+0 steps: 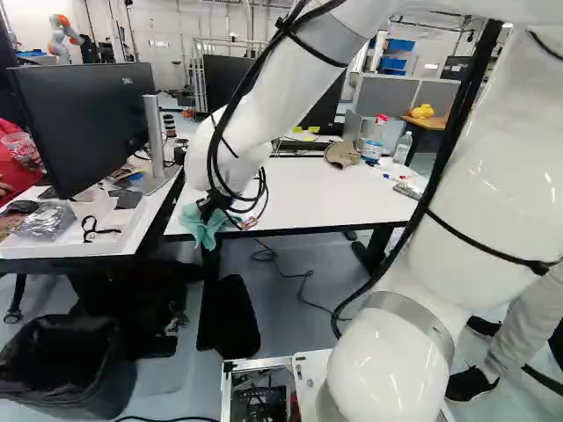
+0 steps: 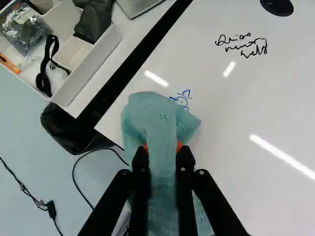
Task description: Clean the table with the green towel
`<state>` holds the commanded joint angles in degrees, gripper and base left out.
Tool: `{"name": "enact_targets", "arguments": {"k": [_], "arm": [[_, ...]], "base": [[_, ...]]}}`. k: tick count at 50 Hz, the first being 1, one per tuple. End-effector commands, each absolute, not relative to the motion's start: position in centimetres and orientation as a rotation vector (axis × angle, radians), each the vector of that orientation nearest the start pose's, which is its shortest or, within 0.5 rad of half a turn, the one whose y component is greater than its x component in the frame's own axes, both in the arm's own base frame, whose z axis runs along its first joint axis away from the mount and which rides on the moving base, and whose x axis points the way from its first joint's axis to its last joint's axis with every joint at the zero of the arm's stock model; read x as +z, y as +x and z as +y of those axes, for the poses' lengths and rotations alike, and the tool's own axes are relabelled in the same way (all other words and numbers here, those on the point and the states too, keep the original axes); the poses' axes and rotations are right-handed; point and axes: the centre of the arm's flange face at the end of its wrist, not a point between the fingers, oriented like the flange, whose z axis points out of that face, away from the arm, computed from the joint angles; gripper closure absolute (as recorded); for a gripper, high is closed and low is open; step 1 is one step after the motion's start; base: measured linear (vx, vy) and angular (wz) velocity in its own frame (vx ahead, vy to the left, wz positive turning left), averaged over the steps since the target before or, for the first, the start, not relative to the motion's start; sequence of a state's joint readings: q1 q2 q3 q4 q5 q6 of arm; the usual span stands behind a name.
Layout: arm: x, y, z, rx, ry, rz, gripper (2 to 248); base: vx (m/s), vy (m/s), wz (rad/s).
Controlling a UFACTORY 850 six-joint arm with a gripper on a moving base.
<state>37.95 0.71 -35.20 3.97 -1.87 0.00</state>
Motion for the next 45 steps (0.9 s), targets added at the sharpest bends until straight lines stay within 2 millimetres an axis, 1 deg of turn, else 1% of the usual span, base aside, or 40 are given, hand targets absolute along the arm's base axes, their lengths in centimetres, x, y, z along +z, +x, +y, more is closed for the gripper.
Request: {"name": "enact_targets", "arguments": {"k": [10,31,36,45], "arm": [[41.6,33.1,25.8,-0.785,-2.704,-0.827,191],[41.6,33.1,25.8,-0.785,-2.706,-0.825,191],[41.6,33.5,25.4,-0.788,-2.713,-0.809,191],[41.6,34.9,24.7,-0.796,-2.733,-0.766,191]], "base": [[0.0,0.0,0.0],[0.0,0.0,0.0],[0.0,0.002,0.009],[-0.001,0.007,0.025]]}}
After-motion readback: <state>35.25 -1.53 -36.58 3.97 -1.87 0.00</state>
